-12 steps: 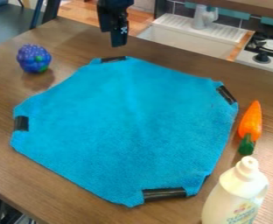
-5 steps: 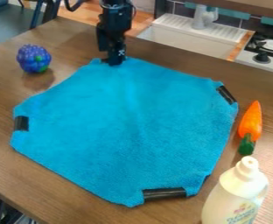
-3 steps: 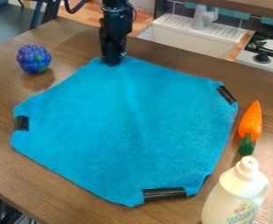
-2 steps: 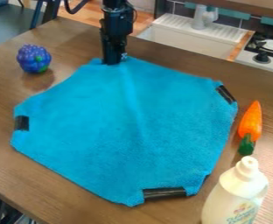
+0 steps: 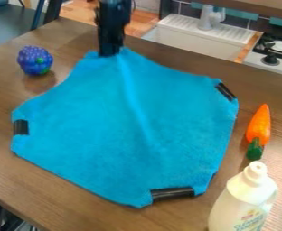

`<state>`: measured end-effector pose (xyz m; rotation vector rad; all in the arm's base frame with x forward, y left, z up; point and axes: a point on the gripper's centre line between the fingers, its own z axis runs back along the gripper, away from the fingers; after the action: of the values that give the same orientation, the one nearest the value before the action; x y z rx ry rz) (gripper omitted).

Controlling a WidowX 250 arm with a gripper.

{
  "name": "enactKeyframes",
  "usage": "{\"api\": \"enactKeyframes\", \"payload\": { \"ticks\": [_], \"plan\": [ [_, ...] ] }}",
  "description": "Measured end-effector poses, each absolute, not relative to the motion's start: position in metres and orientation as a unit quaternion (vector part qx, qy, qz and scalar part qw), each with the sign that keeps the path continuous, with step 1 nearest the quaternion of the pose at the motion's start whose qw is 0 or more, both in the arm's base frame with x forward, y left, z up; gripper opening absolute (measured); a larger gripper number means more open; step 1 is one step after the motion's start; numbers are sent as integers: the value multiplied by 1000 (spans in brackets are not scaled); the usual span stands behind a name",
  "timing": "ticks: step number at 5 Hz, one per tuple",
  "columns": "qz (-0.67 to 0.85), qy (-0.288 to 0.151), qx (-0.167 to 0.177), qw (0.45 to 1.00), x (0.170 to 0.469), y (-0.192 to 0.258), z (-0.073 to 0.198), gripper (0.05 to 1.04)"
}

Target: Fold the cloth from top left to bottom right

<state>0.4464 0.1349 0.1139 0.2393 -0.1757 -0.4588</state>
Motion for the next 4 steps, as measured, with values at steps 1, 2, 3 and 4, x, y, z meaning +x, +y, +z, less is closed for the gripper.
{"api": "enactKeyframes", "payload": {
  "ticks": [1,2,3,4],
  "plan": [
    [-224,-129,128,957,432,128,155,51],
    [-236,-141,133,952,412,119,167,51],
    [-277,-137,126,943,393,87,163,51],
    [-328,-102,147,927,368,50,136,51]
  ]
}}
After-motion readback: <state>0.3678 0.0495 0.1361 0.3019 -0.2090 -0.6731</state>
